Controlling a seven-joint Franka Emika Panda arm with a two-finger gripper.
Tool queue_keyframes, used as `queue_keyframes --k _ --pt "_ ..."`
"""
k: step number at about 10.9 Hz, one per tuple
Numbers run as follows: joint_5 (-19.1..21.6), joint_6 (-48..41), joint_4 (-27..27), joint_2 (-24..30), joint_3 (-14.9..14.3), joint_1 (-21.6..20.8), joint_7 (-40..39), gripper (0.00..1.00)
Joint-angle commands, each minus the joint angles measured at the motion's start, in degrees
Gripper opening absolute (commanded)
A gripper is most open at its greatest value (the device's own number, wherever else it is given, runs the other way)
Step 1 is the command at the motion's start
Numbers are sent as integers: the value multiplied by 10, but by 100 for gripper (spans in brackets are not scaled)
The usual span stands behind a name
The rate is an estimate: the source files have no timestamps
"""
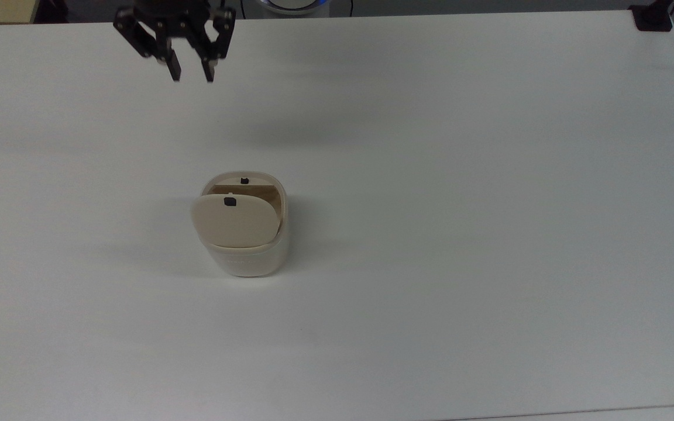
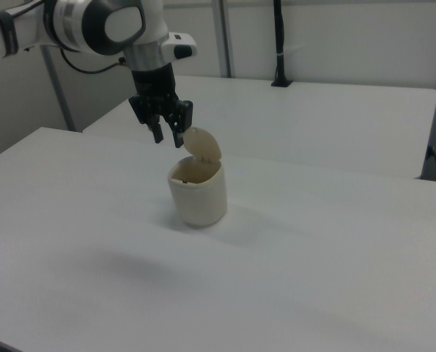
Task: Open the trash bin
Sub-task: 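Raise the gripper up away from the popped-open lid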
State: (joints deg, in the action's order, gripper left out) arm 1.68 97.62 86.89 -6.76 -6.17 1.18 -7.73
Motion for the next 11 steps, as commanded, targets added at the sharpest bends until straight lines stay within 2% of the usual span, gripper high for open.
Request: queue_keyframes --k 1,6,11 --pt "-7 -37 15 25 -1 0 -4 100" --pt "18 -38 16 36 -5 21 -2 100" --pt "35 -47 13 40 -11 24 -1 100"
